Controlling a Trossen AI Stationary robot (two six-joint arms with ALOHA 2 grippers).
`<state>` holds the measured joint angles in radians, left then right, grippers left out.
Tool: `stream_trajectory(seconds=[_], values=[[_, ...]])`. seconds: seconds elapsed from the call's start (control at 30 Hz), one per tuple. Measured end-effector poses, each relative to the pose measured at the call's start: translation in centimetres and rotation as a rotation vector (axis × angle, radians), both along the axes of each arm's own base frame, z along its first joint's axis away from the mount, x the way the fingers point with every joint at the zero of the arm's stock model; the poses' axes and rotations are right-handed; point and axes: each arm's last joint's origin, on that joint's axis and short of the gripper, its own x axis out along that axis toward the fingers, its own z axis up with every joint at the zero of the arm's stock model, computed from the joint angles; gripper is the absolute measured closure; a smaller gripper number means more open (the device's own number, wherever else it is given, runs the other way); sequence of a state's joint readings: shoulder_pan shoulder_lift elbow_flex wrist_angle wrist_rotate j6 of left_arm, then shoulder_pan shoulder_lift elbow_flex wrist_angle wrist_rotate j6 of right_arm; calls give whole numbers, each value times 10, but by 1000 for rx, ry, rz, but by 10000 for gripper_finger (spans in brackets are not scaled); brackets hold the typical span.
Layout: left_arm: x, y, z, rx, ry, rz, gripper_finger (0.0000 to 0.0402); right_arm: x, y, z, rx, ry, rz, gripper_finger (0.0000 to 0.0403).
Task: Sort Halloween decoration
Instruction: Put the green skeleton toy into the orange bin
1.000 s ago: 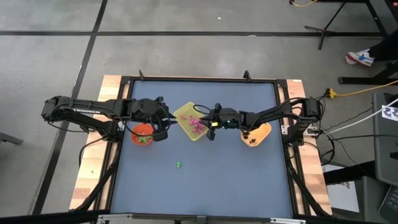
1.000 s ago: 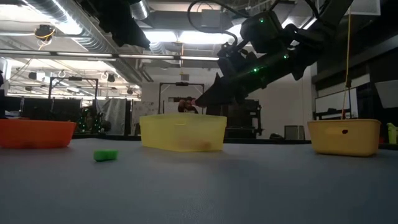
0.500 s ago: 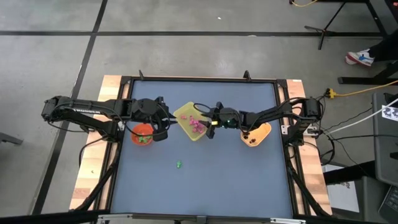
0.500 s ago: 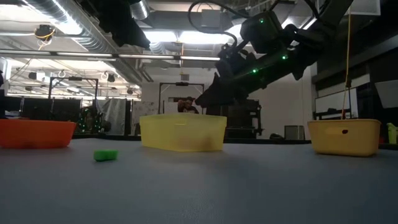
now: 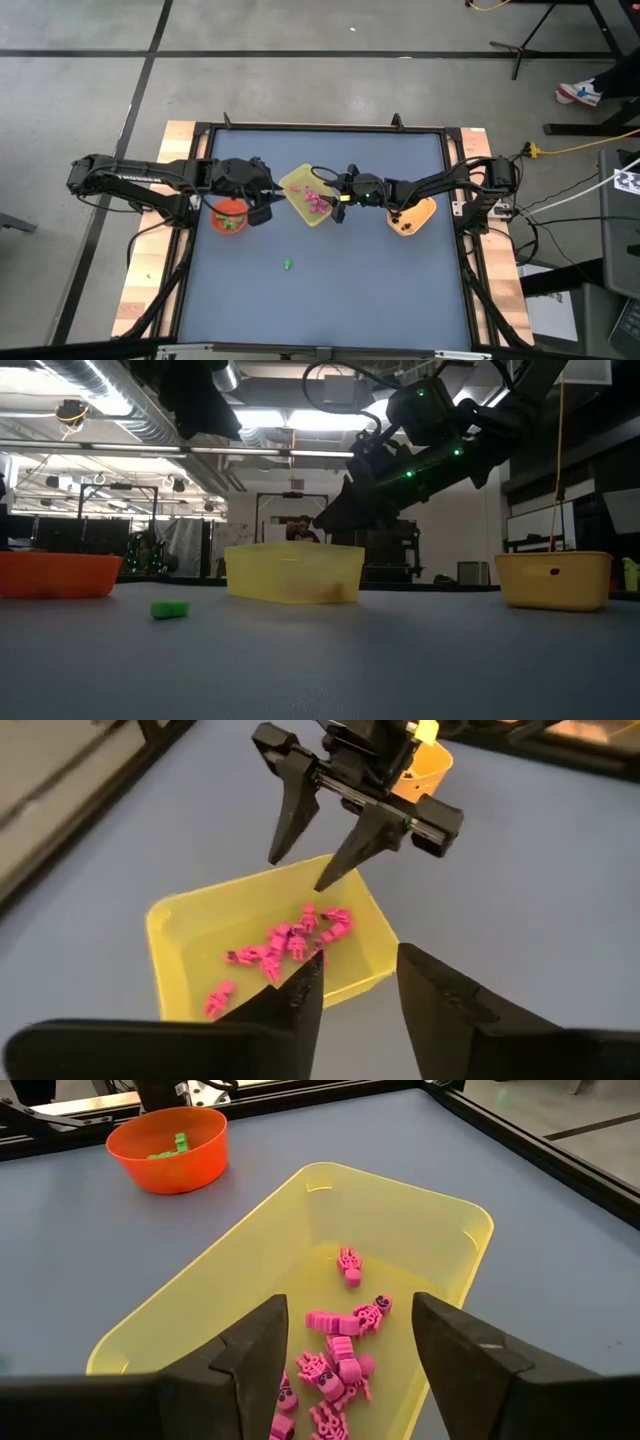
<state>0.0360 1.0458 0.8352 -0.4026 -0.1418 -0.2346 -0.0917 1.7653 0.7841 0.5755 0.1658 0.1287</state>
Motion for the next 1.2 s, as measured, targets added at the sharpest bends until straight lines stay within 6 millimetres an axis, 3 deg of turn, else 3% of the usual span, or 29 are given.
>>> stream_trajectory(seconds=[0.27, 0.7, 1.2], values=[[10, -13, -11, -215, 42, -83, 231, 0, 0, 0, 0, 0, 0, 189], [42, -82, -70, -189, 286, -272, 225, 0, 0, 0, 0, 1, 1, 189], [55, -132, -124, -155, 323, -67, 225, 0, 0, 0, 0, 2, 1, 189]])
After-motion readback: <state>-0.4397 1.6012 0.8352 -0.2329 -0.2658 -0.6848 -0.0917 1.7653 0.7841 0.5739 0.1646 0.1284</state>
